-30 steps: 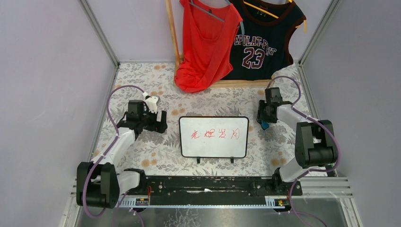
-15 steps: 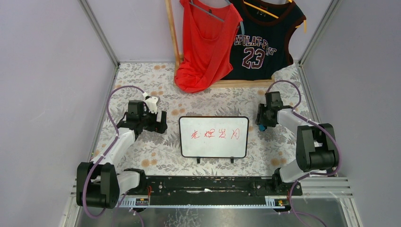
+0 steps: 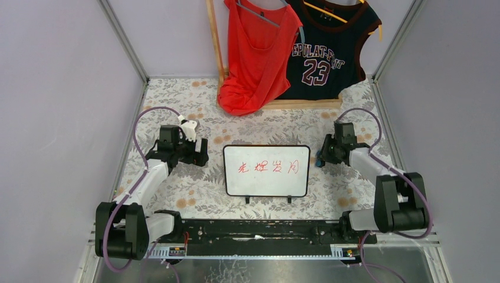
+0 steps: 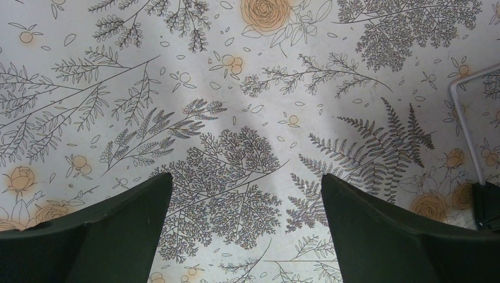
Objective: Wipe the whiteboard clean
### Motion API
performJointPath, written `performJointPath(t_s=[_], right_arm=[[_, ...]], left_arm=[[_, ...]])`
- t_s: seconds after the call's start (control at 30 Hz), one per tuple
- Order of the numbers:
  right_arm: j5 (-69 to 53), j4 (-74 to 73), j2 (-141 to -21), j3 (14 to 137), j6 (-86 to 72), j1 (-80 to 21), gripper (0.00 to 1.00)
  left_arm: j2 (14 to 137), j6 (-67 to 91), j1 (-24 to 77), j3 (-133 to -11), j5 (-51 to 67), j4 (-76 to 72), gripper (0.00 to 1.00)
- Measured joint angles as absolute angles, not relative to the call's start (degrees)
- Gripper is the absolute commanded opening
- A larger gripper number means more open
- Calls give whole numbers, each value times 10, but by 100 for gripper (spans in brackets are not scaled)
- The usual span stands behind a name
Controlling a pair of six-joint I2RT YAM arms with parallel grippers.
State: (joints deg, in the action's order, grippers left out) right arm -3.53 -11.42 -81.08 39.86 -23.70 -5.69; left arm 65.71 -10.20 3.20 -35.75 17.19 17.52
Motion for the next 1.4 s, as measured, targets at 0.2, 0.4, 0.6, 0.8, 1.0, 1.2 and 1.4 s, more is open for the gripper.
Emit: performJointPath(t_s=[0.2, 0.4, 0.6, 0.8, 1.0, 1.2, 1.4], right_arm=[[-55, -92, -756, 341, -288, -57, 51], [-32, -117, -779, 354, -294, -57, 52], [7, -163, -754, 380, -282, -58, 52], [30, -187, -744, 416, -263, -58, 52], [29, -196, -743, 415, -255, -61, 50], [24, -199, -745, 411, -246, -73, 50], [23, -199, -766, 406, -238, -76, 50]], left_arm=[[657, -102, 32, -357, 172, 175, 96], [657, -102, 32, -357, 172, 175, 96], [656, -102, 32, -356, 172, 175, 96], [656, -102, 32, -355, 172, 175, 96], [656, -102, 31, -355, 172, 175, 96], [656, -102, 30, -355, 172, 175, 96], [656, -102, 29, -355, 172, 175, 96]])
